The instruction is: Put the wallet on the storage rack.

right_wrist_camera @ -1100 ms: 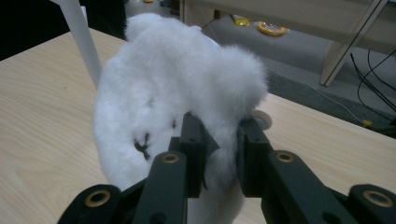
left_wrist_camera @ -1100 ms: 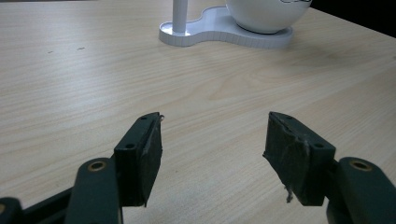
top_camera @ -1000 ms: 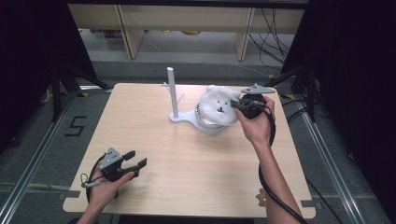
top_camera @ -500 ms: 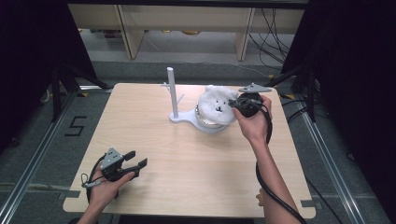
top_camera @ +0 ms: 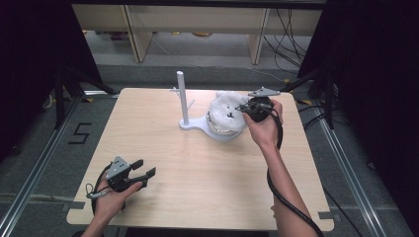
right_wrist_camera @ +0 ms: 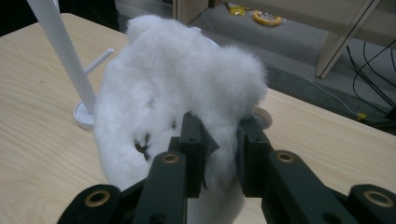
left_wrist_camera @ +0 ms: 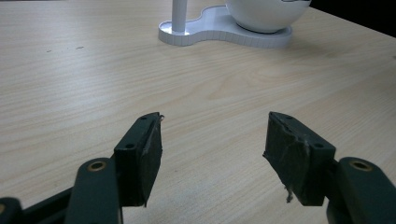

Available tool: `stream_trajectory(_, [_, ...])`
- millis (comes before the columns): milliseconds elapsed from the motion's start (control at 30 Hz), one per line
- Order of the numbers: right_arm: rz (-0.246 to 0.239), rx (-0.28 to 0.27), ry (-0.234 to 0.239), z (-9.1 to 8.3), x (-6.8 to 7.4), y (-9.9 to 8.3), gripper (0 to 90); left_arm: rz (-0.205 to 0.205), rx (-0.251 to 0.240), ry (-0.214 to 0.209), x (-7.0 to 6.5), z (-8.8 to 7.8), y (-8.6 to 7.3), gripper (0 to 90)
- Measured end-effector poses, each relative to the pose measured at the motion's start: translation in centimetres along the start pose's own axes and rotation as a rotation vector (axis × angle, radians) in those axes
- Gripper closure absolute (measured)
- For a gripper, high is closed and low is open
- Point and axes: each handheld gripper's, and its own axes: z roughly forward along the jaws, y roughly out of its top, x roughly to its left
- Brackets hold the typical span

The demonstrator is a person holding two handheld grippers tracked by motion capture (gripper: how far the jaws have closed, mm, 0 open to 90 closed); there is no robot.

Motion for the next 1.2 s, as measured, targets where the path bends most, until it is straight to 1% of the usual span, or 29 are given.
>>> stream_trajectory(33, [-0.021, 0.016, -0.012, 0.4, -0.1, -0.1, 76.2, 0.000, -0.001, 0.000, 0.0, 0.0, 0.0, 35.9])
stream_trajectory(67, [-0.021, 0.016, -0.012, 0.4, -0.1, -0.1, 76.2, 0.000, -0.001, 0.000, 0.0, 0.0, 0.0, 35.9])
stream_trajectory(100, [-0.005, 0.027, -0.013, 0.8, 0.0, -0.2, 76.1, 0.000, -0.001, 0.000, 0.0, 0.0, 0.0, 35.9])
stream_trajectory(133, [-0.005, 0.027, -0.013, 0.8, 0.0, -0.2, 76.1, 0.000, -0.001, 0.000, 0.0, 0.0, 0.0, 35.9])
stream_trajectory(167, [-0.014, 0.042, -0.028, 1.1, 0.1, -0.4, 76.0, 0.000, 0.000, 0.000, 0.0, 0.0, 0.0, 35.9])
stream_trajectory(233, [-0.035, 0.053, -0.023, 1.4, 0.0, -0.5, 75.9, -0.002, -0.005, -0.006, 0.0, 0.1, 0.0, 35.9])
stream_trajectory(333, [-0.037, 0.059, -0.028, 1.7, 0.0, -0.6, 75.9, -0.004, -0.006, -0.007, 0.0, 0.1, 0.0, 35.9])
stream_trajectory(367, [-0.022, 0.059, -0.033, 1.9, 0.3, -0.7, 75.8, -0.004, -0.005, -0.008, 0.0, 0.1, 0.0, 35.9])
stream_trajectory(400, [-0.022, 0.059, -0.033, 1.9, 0.3, -0.7, 75.8, -0.004, -0.005, -0.008, 0.0, 0.1, 0.0, 35.9])
stream_trajectory(433, [-0.060, 0.073, -0.039, 2.0, 0.2, -0.6, 75.7, -0.004, -0.006, -0.007, 0.0, 0.1, 0.0, 35.9])
stream_trajectory(467, [-0.053, 0.071, -0.037, 2.1, 0.3, -0.6, 75.7, -0.004, -0.006, -0.007, 0.0, 0.1, 0.0, 35.9])
stream_trajectory(500, [-0.053, 0.074, -0.048, 2.2, 0.4, -0.6, 75.7, -0.004, -0.006, -0.007, 0.0, 0.1, 0.0, 35.9])
stream_trajectory(533, [-0.069, 0.078, -0.055, 2.2, 0.3, -0.5, 75.6, -0.003, -0.006, -0.008, 0.0, 0.1, 0.0, 35.9])
stream_trajectory(600, [-0.070, 0.082, -0.052, 2.3, 0.4, -0.5, 75.6, -0.003, -0.006, -0.006, 0.0, 0.1, 0.0, 35.9])
stream_trajectory(633, [-0.090, 0.086, -0.067, 2.4, 0.5, -0.4, 75.4, -0.001, -0.001, -0.001, 0.0, 0.0, 0.0, 35.9])
stream_trajectory(667, [-0.096, 0.096, -0.073, 2.5, 0.6, -0.4, 75.2, -0.002, -0.004, -0.003, 0.0, 0.1, 0.0, 35.9])
stream_trajectory(700, [-0.105, 0.100, -0.072, 2.6, 0.6, -0.4, 75.1, -0.003, -0.004, -0.003, 0.0, 0.1, 0.0, 35.9])
stream_trajectory(767, [-0.102, 0.106, -0.081, 2.6, 0.7, -0.4, 74.8, -0.002, -0.001, -0.002, 0.0, 0.0, 0.0, 35.9])
stream_trajectory(833, [-0.116, 0.111, -0.079, 2.9, 0.8, -0.4, 73.8, -0.003, -0.007, -0.008, 0.0, 0.1, -0.1, 35.9])
stream_trajectory(867, [-0.121, 0.119, -0.085, 2.9, 0.7, -0.4, 73.2, -0.003, -0.005, -0.008, 0.0, 0.1, -0.1, 35.9])
stream_trajectory(900, [-0.131, 0.116, -0.078, 3.0, 0.7, -0.4, 72.7, -0.003, -0.006, -0.008, 0.0, 0.1, -0.1, 35.9])
stream_trajectory(933, [-0.127, 0.113, -0.082, 3.1, 0.7, -0.5, 72.1, -0.003, -0.006, -0.008, 0.0, 0.1, -0.1, 35.9])
stream_trajectory(967, [-0.108, 0.123, -0.090, 3.0, 0.7, -0.5, 71.0, -0.004, -0.006, -0.008, 0.0, 0.1, -0.1, 35.9])
stream_trajectory(1067, [-0.103, 0.120, -0.101, 3.1, 0.8, -0.6, 68.6, -0.004, -0.006, -0.009, 0.0, 0.1, -0.1, 35.9])
stream_trajectory(1100, [-0.100, 0.117, -0.095, 3.0, 0.7, -0.5, 64.8, -0.004, -0.007, -0.008, 0.0, 0.1, -0.1, 35.9])
stream_trajectory(1133, [-0.100, 0.117, -0.095, 3.0, 0.7, -0.5, 64.8, -0.004, -0.007, -0.008, 0.0, 0.1, -0.1, 35.9])
stream_trajectory(1167, [-0.111, 0.105, -0.102, 2.9, 0.6, -0.6, 61.1, -0.004, -0.007, -0.008, 0.0, 0.1, -0.1, 35.9])
stream_trajectory(1200, [-0.103, 0.103, -0.097, 2.9, 0.6, -0.6, 59.5, -0.004, -0.007, -0.007, 0.0, 0.1, -0.1, 35.9])
